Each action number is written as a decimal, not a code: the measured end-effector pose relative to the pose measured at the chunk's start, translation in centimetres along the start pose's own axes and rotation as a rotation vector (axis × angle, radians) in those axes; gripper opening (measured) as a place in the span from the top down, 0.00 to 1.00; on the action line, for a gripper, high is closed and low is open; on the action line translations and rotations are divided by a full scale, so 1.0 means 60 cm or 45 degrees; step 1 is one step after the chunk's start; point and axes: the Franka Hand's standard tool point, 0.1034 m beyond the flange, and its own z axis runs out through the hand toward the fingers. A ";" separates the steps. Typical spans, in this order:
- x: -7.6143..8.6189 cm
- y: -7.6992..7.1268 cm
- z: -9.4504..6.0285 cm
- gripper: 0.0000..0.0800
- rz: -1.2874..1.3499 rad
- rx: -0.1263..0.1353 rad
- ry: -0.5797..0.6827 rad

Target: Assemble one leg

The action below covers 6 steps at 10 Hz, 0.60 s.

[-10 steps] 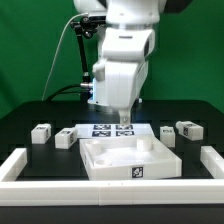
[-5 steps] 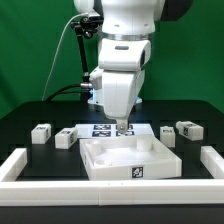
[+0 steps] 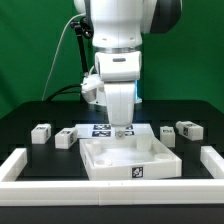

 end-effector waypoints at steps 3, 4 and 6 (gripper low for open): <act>-0.001 0.000 0.001 0.19 0.001 0.001 -0.002; -0.002 -0.002 0.003 0.19 -0.010 0.000 -0.002; -0.017 -0.034 0.030 0.19 -0.104 0.007 0.016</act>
Offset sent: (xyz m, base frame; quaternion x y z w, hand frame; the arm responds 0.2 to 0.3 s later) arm 0.0000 0.0000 0.0000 0.0000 0.0000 0.0000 1.0000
